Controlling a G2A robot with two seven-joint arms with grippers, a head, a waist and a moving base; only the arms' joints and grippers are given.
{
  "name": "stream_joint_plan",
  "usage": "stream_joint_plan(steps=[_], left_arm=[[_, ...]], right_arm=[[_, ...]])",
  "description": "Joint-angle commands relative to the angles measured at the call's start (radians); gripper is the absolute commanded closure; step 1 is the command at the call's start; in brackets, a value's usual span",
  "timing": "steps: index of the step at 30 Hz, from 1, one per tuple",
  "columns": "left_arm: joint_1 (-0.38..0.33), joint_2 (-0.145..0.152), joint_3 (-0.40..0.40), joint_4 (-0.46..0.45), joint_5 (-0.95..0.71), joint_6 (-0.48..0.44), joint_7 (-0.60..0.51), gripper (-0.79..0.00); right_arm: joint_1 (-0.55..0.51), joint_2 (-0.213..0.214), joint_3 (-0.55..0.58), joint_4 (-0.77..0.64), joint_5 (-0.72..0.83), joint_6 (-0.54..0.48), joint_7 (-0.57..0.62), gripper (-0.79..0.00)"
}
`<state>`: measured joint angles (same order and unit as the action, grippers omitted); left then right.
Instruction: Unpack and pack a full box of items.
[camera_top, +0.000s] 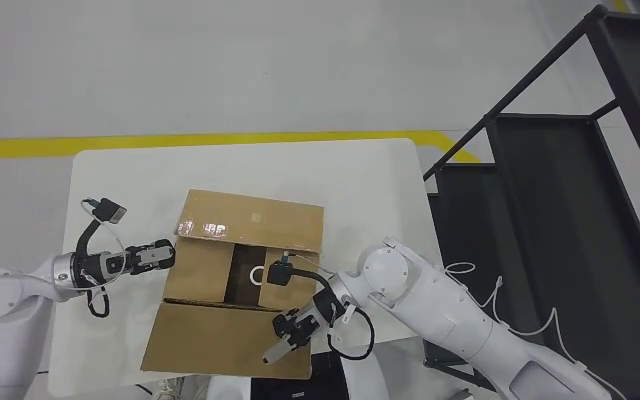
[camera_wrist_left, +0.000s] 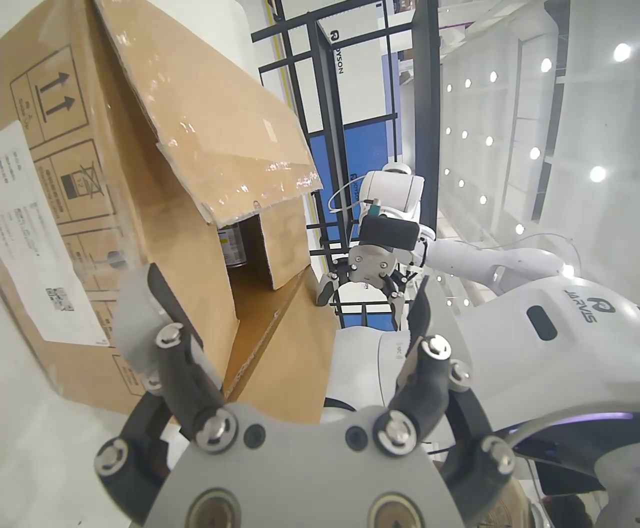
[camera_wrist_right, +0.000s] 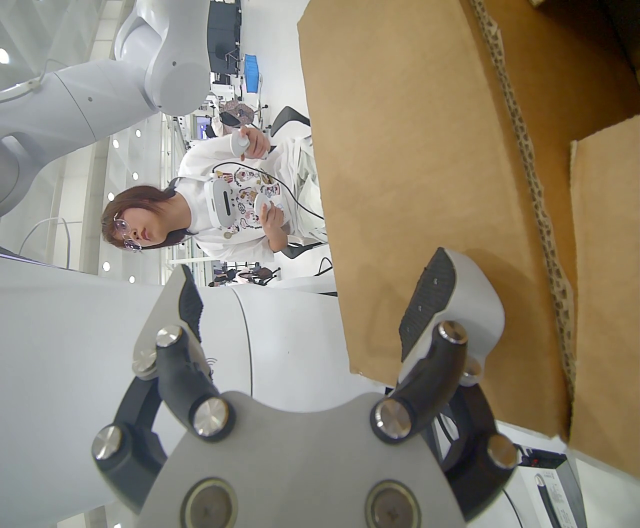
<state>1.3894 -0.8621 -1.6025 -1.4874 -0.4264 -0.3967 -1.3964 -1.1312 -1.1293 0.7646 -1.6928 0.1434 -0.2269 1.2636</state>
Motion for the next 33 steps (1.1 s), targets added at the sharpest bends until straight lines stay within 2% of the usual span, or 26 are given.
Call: stream_joint_plan(steps=[1,24,27,33], left_arm=[[0.000,0.000,0.000,0.000,0.000,0.000,0.000,-0.785],[0.000,0.000,0.000,0.000,0.000,0.000,0.000,-0.785],[0.010,-0.003,0.005,0.001,-0.028,0.012,0.039,-0.785],[0.005,-0.007,0.023,0.005,-0.107,-0.003,0.029,-0.785]], right_arm=[[0.000,0.000,0.000,0.000,0.000,0.000,0.000,-0.785],[0.000,0.000,0.000,0.000,0.000,0.000,0.000,-0.785],[0.000,0.000,0.000,0.000,0.000,0.000,0.000,-0.785],[0.000,0.000,0.000,0.000,0.000,0.000,0.000,-0.785]])
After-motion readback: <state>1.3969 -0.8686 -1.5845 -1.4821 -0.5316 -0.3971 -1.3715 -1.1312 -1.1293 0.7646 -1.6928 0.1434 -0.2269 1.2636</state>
